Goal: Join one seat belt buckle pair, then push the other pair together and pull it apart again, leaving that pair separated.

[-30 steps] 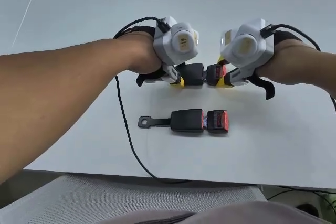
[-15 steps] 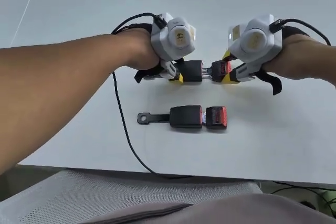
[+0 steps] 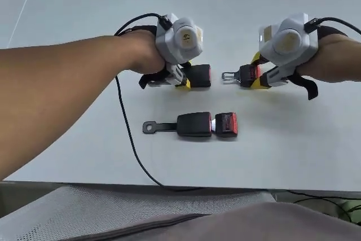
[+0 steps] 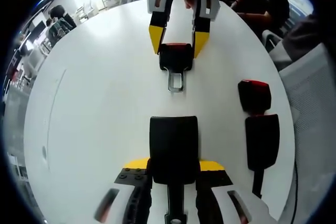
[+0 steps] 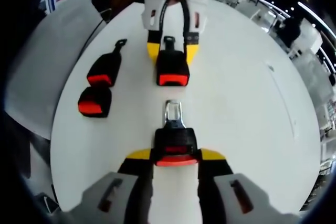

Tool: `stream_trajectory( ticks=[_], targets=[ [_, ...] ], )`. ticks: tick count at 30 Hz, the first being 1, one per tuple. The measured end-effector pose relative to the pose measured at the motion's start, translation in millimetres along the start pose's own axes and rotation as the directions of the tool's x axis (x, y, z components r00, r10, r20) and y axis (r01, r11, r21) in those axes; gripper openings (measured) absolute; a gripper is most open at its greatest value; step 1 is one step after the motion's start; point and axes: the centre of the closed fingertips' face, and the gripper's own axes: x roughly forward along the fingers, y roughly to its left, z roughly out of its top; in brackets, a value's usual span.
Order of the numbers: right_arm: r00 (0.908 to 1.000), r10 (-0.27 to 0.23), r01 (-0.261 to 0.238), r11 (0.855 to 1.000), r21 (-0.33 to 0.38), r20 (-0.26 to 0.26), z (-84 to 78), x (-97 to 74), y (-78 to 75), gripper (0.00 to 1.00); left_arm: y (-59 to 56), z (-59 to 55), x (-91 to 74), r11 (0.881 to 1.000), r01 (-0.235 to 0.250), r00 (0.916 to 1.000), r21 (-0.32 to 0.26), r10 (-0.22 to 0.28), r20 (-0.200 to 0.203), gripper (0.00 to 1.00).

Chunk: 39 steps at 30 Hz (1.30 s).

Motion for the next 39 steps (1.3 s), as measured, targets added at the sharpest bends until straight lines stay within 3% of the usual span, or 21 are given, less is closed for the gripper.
stream_trajectory(
  ticks=[8, 12, 16, 23, 28, 32, 36, 38, 39],
  targets=[
    [0.9980, -0.014, 0.015, 1.000, 0.012, -0.062, -35.8, -17.4, -0.7, 0.31, 0.6, 0.4, 0.5, 1.000, 0.007, 0.9999, -0.009, -0.007, -0.008, 0.33],
    [0.9960, -0.026, 0.026, 1.000, 0.000, -0.086, -44.3, -20.1, -3.0, 0.31, -0.1, -0.3, 0.3, 1.000, 0.005, 1.0000, -0.012, -0.005, -0.003, 0.33],
    [0.9931, -0.036, 0.034, 0.999, -0.025, -0.112, -45.6, -19.6, -3.0, 0.32, -1.0, -0.2, -0.2, 1.000, -0.005, 0.9999, -0.011, 0.005, 0.010, 0.33],
    [0.9861, -0.068, 0.061, 0.997, -0.056, -0.152, -45.3, -19.3, -2.7, 0.34, -1.8, 0.7, -0.9, 1.000, -0.028, 0.9996, -0.008, 0.028, -0.001, 0.33],
    [0.9814, -0.130, 0.123, 0.991, -0.058, -0.141, -45.2, -27.5, -7.9, 0.45, -0.6, -0.3, -3.6, 0.997, -0.082, 0.9966, 0.011, 0.082, 0.013, 0.35],
    [0.9762, -0.200, 0.202, 0.979, 0.017, -0.084, -38.7, -39.9, -11.7, 0.51, 4.9, -5.8, -9.8, 0.985, -0.157, 0.9874, 0.069, 0.158, -0.002, 0.43],
    [0.9729, -0.231, 0.231, 0.968, 0.095, -0.012, -26.2, -52.4, -2.8, 0.52, 1.8, -1.5, -29.4, 0.980, -0.200, 0.9776, -0.014, 0.201, 0.064, 0.49],
    [0.9674, -0.251, 0.246, 0.961, 0.126, 0.031, -18.8, -58.8, 3.2, 0.53, 0.1, 0.8, -44.2, 0.971, -0.233, 0.9643, -0.058, 0.239, 0.115, 0.53],
    [0.9643, -0.261, 0.252, 0.957, 0.140, 0.046, -16.4, -61.2, 6.2, 0.53, -0.8, 0.8, -53.4, 0.961, -0.261, 0.9517, -0.095, 0.273, 0.141, 0.55]
  ],
)
